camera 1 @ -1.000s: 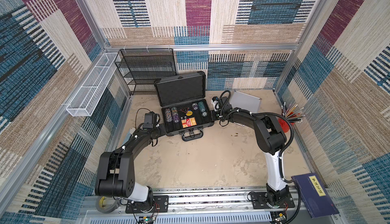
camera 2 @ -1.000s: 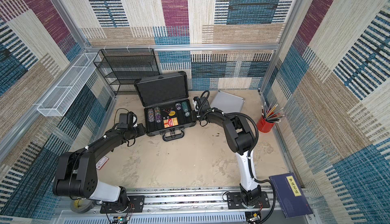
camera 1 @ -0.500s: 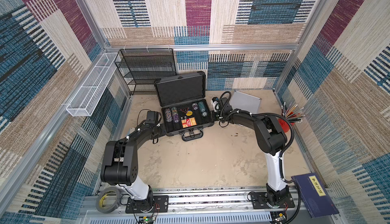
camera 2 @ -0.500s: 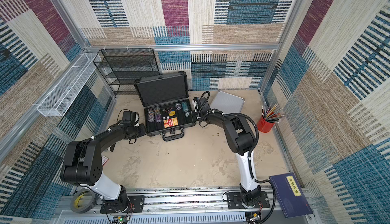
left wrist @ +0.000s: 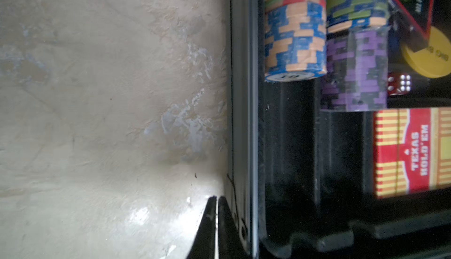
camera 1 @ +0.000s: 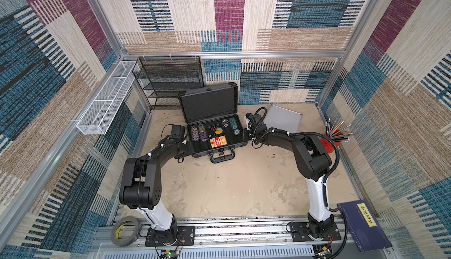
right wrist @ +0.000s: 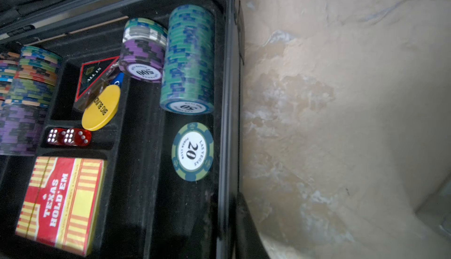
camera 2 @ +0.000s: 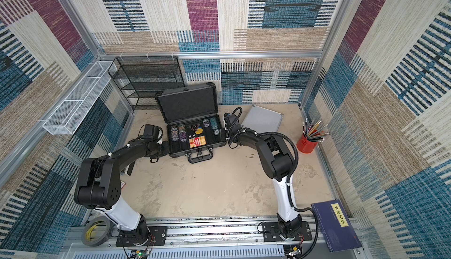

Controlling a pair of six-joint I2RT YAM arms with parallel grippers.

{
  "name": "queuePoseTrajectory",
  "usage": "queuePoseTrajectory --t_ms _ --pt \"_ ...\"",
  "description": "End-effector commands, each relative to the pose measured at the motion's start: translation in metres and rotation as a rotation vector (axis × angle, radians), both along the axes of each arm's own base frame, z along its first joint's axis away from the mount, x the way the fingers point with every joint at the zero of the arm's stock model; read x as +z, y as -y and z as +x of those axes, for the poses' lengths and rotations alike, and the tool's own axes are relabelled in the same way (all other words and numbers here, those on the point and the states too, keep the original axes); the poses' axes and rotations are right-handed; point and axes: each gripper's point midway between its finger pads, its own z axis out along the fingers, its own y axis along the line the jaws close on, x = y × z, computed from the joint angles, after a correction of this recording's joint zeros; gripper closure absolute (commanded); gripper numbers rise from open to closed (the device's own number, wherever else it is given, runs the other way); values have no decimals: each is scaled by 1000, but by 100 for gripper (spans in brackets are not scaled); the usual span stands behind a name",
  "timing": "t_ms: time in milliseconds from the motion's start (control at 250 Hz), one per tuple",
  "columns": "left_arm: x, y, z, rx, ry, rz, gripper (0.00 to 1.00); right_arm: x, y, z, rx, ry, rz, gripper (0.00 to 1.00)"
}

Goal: Open the poker set cases
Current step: Move the poker set case to the center of the board.

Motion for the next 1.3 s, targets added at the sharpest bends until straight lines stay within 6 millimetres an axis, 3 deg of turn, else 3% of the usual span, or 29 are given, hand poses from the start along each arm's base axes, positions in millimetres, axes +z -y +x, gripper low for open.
queuePoseTrajectory --t_ms 0,684,776,920,1032,1160,1296 --pt "0 -3 -3 -31 -29 30 92 1 -42 -29 115 -90 144 93" --pt "6 -31 14 -21 -25 103 92 13 -86 -51 91 -159 324 96" --pt "15 -29 16 -29 0 93 85 12 -91 -51 87 -161 325 96" --pt "35 -36 11 -21 17 122 65 11 -88 -47 62 -157 314 96" --pt "46 -37 9 -24 40 107 61 9 -88 -46 52 -162 316 96" --pt "35 -30 7 -47 12 69 63 8 -91 -46 53 -170 329 97" --pt "18 -38 3 -28 -36 108 69 10 -91 -45 50 -167 333 97"
